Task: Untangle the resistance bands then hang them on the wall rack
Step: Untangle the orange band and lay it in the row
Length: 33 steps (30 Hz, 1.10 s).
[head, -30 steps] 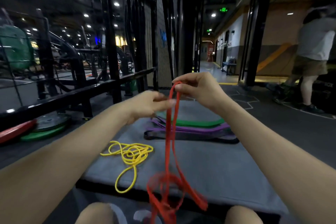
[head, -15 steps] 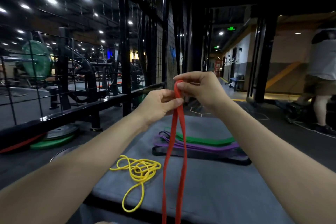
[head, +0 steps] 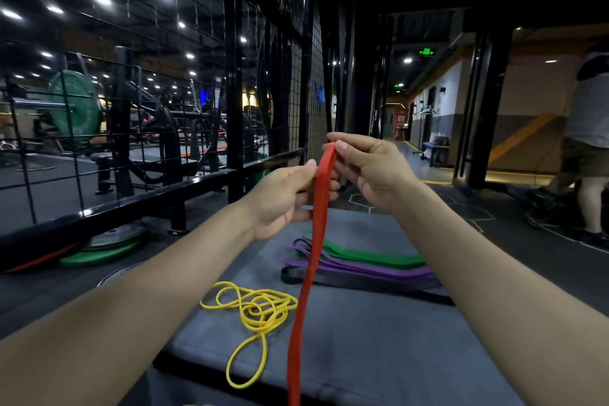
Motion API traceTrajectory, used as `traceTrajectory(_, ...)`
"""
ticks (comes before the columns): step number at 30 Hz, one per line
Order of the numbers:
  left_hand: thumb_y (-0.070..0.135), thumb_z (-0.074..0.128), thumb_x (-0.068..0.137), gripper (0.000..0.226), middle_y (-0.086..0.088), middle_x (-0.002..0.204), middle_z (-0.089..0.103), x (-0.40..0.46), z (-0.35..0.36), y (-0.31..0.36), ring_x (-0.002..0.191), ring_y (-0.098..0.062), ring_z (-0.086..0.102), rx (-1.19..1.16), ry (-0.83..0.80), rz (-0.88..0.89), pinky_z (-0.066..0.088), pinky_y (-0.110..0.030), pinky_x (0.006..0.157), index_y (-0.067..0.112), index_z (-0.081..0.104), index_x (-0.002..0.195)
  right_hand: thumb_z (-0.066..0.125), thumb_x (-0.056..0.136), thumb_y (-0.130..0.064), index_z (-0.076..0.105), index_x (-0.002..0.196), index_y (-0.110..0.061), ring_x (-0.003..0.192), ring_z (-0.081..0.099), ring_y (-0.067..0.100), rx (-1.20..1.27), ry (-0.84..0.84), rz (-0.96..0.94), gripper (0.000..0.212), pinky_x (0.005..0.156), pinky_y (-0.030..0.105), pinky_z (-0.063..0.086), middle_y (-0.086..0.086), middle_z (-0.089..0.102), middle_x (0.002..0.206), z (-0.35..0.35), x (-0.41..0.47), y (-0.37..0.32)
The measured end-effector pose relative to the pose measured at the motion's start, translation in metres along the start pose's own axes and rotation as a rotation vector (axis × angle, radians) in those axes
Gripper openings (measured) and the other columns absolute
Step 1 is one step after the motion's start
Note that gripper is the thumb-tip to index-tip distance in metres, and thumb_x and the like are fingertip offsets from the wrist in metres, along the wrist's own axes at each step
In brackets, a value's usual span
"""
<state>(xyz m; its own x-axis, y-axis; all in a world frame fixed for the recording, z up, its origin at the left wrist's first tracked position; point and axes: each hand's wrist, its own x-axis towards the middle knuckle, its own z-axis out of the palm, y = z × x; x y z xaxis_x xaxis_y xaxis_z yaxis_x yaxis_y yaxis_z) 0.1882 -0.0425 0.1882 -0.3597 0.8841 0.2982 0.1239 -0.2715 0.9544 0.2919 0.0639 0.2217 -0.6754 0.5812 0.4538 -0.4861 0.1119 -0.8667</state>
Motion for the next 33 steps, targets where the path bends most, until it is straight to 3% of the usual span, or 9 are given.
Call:
traceTrajectory(8,0.009,0.055,0.091,0.016,-0.005,0.089,0.07,0.017,-0.002,0.004,0.081,-0.014,0.068,0.023,0.215,0.084,0.057,-0.037,0.076,0.009,0.066,0.102,0.051,0.093,-0.007,0.062,0.108,-0.007,0.074,0.067,0.008,-0.115,-0.001,0.015,0.018,0.07,0.02,0.054,0.003,0.07,0.085,-0.001,0.01,0.009)
traceTrajectory(12,0.007,0.055,0.091,0.012,-0.004,0.086,0.068,0.031,-0.004,0.015,0.078,-0.012,0.067,-0.079,0.322,0.137,0.058,-0.03,0.066,0.008,0.065,0.095,0.053,0.093,-0.016,0.065,0.092,-0.015,0.065,0.061,0.002,-0.369,-0.196,0.143,0.012,0.074,0.025,0.045,-0.005,0.068,0.074,-0.006,-0.007,0.043)
traceTrajectory(15,0.008,0.056,0.091,0.011,-0.004,0.088,0.068,0.04,-0.005,0.02,0.083,-0.013,0.066,-0.1,0.384,0.147,0.057,-0.029,0.068,0.008,0.065,0.096,0.057,0.089,-0.008,0.061,0.085,-0.015,0.068,0.064,0.007,-0.35,-0.26,0.196,0.009,0.079,0.028,0.042,-0.003,0.068,0.069,-0.003,-0.016,0.056)
traceTrajectory(21,0.007,0.059,0.088,0.01,-0.007,0.093,0.069,0.049,-0.022,0.031,0.086,-0.015,0.068,-0.206,0.57,0.157,0.059,-0.036,0.072,0.007,0.065,0.096,0.053,0.089,0.001,0.057,0.08,-0.013,0.058,0.052,0.012,-0.485,-0.211,0.182,0.017,0.073,0.03,0.048,0.001,0.053,0.064,-0.015,-0.007,0.063)
traceTrajectory(26,0.008,0.06,0.088,0.018,-0.007,0.093,0.068,0.046,-0.049,0.029,0.084,-0.015,0.068,-0.352,0.788,0.141,0.058,-0.027,0.056,0.004,0.063,0.105,0.05,0.09,-0.001,0.057,0.086,-0.01,0.062,0.05,0.014,-0.742,-0.231,0.248,0.012,0.066,0.026,0.047,0.003,0.052,0.068,-0.052,-0.016,0.075)
traceTrajectory(29,0.007,0.059,0.089,0.014,-0.006,0.087,0.067,0.045,-0.061,0.015,0.077,-0.013,0.066,-0.346,0.835,0.097,0.059,-0.031,0.067,0.003,0.063,0.102,0.046,0.094,-0.004,0.058,0.098,-0.009,0.068,0.056,0.013,-0.845,-0.234,0.308,0.014,0.069,0.026,0.05,0.002,0.057,0.074,-0.067,-0.022,0.083)
traceTrajectory(31,0.008,0.058,0.09,0.005,-0.005,0.084,0.066,0.046,-0.064,0.005,0.075,-0.012,0.065,-0.307,0.849,0.073,0.058,-0.035,0.076,0.006,0.063,0.089,0.041,0.097,-0.007,0.056,0.108,-0.007,0.077,0.061,0.015,-0.868,-0.229,0.278,0.019,0.074,0.029,0.052,0.005,0.063,0.085,-0.069,-0.022,0.083)
traceTrajectory(33,0.008,0.057,0.091,0.006,-0.005,0.084,0.065,0.049,-0.068,-0.001,0.075,-0.011,0.065,-0.305,0.872,0.064,0.059,-0.036,0.076,0.006,0.062,0.087,0.036,0.099,-0.009,0.052,0.115,-0.003,0.079,0.063,0.017,-0.835,-0.217,0.231,0.023,0.073,0.028,0.053,0.009,0.064,0.095,-0.066,-0.022,0.081)
